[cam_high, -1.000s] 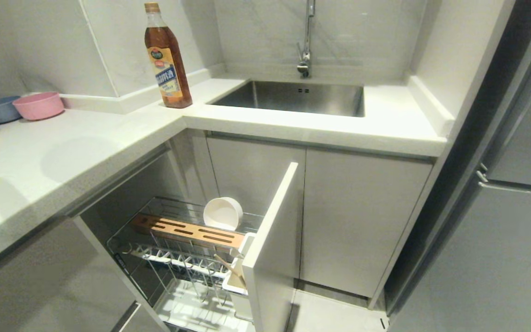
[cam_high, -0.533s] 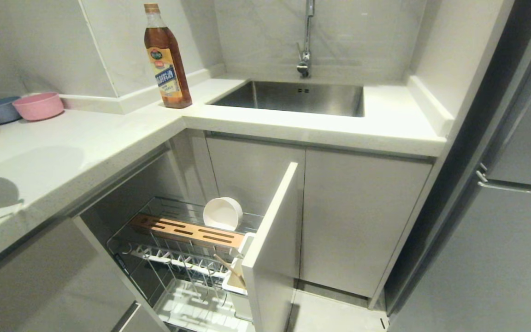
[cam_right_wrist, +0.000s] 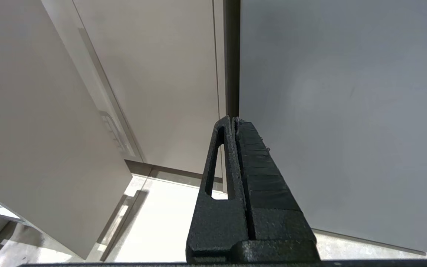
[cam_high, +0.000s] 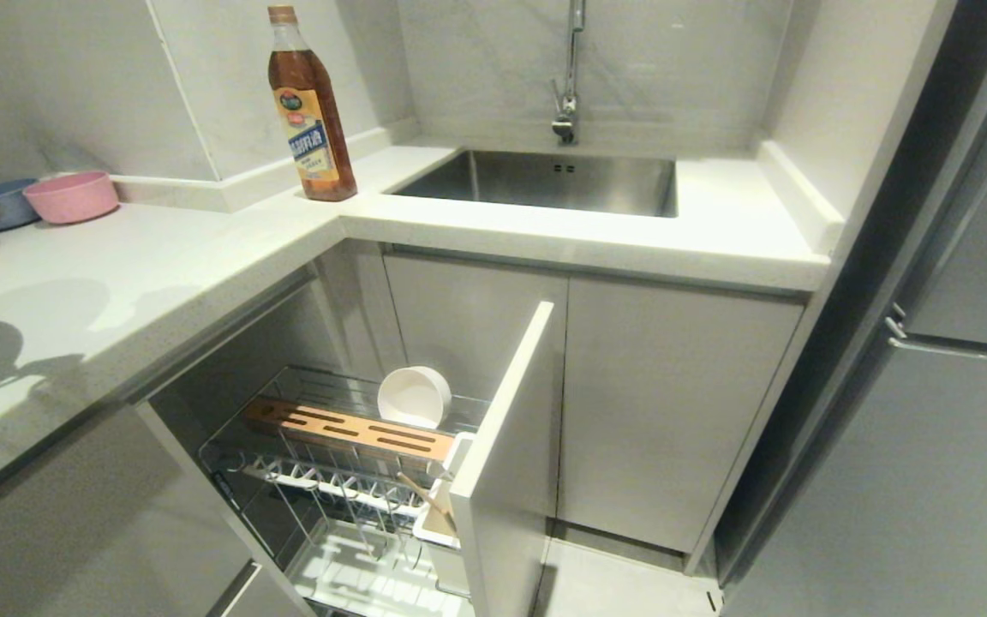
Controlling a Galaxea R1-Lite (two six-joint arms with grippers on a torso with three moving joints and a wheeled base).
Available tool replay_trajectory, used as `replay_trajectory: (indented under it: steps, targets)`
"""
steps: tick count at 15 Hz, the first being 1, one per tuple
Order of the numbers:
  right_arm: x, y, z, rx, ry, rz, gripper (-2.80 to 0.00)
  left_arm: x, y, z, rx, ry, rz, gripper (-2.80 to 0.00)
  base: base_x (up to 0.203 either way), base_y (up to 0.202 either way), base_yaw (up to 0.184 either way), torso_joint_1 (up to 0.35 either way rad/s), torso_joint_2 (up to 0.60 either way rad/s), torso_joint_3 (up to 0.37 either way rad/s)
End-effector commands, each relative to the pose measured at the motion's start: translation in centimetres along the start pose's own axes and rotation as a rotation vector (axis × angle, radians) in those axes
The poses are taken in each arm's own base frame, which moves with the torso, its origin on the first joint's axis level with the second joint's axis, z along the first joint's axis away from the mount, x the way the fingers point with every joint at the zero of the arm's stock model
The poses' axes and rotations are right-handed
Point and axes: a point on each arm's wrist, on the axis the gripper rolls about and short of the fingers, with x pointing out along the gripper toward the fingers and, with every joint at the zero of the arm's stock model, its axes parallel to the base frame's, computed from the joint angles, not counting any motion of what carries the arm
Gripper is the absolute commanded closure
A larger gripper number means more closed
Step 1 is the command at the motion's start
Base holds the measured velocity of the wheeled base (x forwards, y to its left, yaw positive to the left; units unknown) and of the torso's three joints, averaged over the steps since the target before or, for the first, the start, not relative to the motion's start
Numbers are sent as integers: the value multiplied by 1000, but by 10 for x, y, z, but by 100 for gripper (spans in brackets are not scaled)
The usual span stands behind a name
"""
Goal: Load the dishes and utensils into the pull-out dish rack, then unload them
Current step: Take the plate out of the cupboard
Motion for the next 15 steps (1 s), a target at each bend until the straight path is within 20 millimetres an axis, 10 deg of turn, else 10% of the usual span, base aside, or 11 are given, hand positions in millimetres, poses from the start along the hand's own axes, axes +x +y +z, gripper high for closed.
replay_trajectory:
  steps: [1,15]
  targets:
    - [0,0,0,1,0,0,0,15,-7,3,20,37,-20,0,0,0,0,0,0,0]
    - [0,0,0,1,0,0,0,68,-27,10,52,141,-89,0,0,0,0,0,0,0]
